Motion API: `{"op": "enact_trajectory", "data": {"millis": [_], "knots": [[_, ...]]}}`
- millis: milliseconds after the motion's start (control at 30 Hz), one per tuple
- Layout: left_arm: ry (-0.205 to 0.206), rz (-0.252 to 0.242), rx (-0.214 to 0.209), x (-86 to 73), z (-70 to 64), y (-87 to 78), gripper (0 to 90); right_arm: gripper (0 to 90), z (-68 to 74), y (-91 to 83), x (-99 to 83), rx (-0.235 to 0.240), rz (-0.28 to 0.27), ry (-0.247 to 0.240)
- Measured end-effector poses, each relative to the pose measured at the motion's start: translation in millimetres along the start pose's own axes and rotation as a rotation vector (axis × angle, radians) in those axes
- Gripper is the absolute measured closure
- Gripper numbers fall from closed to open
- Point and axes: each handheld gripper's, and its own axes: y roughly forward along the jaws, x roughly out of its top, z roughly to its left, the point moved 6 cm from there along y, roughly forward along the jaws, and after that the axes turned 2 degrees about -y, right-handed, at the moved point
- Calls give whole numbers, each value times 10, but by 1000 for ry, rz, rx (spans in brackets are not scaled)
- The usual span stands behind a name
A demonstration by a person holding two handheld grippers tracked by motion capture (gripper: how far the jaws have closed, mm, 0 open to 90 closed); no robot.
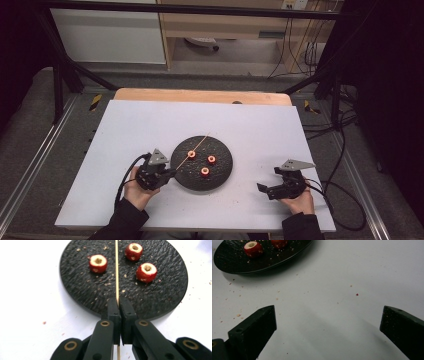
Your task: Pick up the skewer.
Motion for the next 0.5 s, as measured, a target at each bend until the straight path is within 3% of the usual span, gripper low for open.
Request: {"op": "enact_trajectory", "data": {"millis": [267, 500], "knots": [[-8, -75, -6, -235, 111, -187, 880, 17, 29, -3, 27, -10, 16, -5], [0, -102, -20, -368, 152, -257, 881, 22, 128, 28, 135, -14, 43, -9]]}}
